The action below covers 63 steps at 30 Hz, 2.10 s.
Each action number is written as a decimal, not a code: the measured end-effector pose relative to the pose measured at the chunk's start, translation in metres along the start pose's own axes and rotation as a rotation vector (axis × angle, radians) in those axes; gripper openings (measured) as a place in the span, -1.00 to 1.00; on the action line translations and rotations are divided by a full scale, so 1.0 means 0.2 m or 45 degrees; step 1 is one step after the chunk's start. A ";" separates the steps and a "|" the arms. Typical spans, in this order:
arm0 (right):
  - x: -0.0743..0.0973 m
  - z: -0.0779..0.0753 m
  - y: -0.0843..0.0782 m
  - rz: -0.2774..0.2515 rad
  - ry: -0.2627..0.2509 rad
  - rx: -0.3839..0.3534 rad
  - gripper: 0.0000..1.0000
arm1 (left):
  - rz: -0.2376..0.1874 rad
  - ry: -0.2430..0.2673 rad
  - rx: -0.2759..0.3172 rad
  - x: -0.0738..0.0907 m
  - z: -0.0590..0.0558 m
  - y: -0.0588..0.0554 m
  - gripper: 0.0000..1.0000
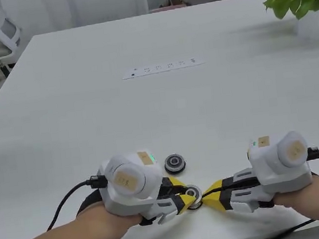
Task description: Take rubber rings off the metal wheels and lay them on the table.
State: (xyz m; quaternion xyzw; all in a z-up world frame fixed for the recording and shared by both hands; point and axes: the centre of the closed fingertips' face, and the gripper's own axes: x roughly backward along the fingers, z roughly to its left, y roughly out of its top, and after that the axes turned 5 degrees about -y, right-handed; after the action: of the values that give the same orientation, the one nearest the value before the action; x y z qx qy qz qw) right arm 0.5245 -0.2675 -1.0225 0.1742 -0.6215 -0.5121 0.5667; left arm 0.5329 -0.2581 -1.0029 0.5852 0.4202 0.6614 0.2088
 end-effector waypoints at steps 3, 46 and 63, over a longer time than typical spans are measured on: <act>0.00 0.00 0.00 0.002 -0.009 -0.038 -1.00 | 0.001 0.003 -0.006 0.00 0.00 0.00 -0.75; 0.03 0.03 0.12 -0.181 0.059 -0.331 -1.00 | 0.004 0.013 0.005 0.00 0.00 0.00 -0.76; 0.03 0.04 0.12 -0.178 0.066 -0.267 -1.00 | -0.006 0.011 -0.006 -0.01 0.00 0.00 -0.75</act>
State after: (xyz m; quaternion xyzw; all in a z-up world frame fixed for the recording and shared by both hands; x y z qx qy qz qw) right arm 0.5248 -0.2581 -0.9981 0.1701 -0.5361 -0.6079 0.5604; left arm 0.5333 -0.2598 -1.0040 0.5809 0.4209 0.6643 0.2100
